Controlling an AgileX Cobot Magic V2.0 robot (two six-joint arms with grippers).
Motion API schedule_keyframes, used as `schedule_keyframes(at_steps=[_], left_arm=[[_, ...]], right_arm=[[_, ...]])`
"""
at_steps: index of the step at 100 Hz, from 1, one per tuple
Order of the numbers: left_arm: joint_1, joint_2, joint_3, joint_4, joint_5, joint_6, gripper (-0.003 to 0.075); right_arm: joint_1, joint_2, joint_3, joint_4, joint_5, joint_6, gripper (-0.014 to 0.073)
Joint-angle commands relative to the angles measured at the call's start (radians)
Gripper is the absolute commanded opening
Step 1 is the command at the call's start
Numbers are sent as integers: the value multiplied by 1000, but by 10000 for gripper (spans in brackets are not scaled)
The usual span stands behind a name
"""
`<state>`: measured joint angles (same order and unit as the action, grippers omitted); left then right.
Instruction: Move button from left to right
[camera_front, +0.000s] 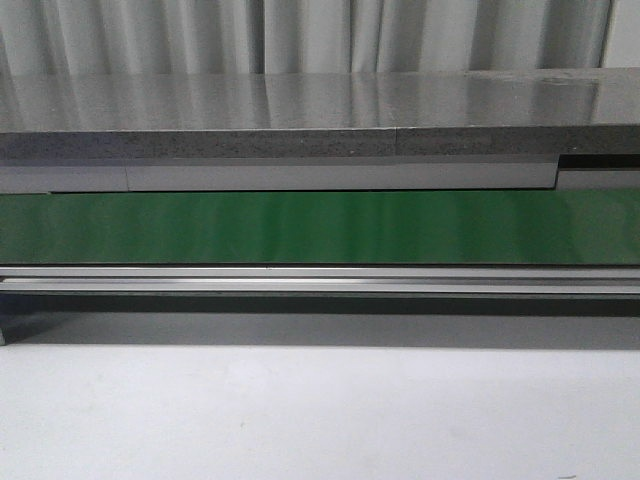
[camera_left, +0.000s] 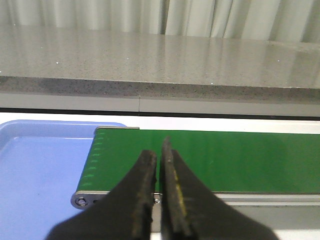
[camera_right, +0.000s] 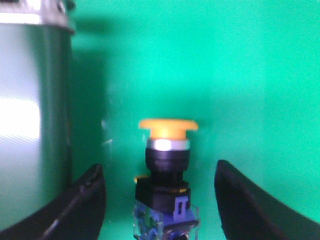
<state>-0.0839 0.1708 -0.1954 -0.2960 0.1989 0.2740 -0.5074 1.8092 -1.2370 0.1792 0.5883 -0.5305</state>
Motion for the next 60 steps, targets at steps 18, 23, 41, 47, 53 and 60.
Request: schedule_keyframes(at_steps=[18,23,41,47,53,60], left_arm=[[-9,10,-29,-9,-83,-2,5],[-9,10,-29,-9,-83,-2,5],[-9,10,-29,-9,-83,-2,5],[-9,10,-29,-9,-83,-2,5],[-9,10,-29,-9,-83,-2,5],[-9,10,-29,-9,-83,-2,5]], right_arm=[[8,-212,-31,231,-110,8,444],[20,-244,-31,258,-118,8,444],[124,-354,-23,299,-126,8,444],[168,-393,-6,299,-135,8,444],[216,-432,18,299,-151,8,444],[265,-482,59,299,-177,8,444]])
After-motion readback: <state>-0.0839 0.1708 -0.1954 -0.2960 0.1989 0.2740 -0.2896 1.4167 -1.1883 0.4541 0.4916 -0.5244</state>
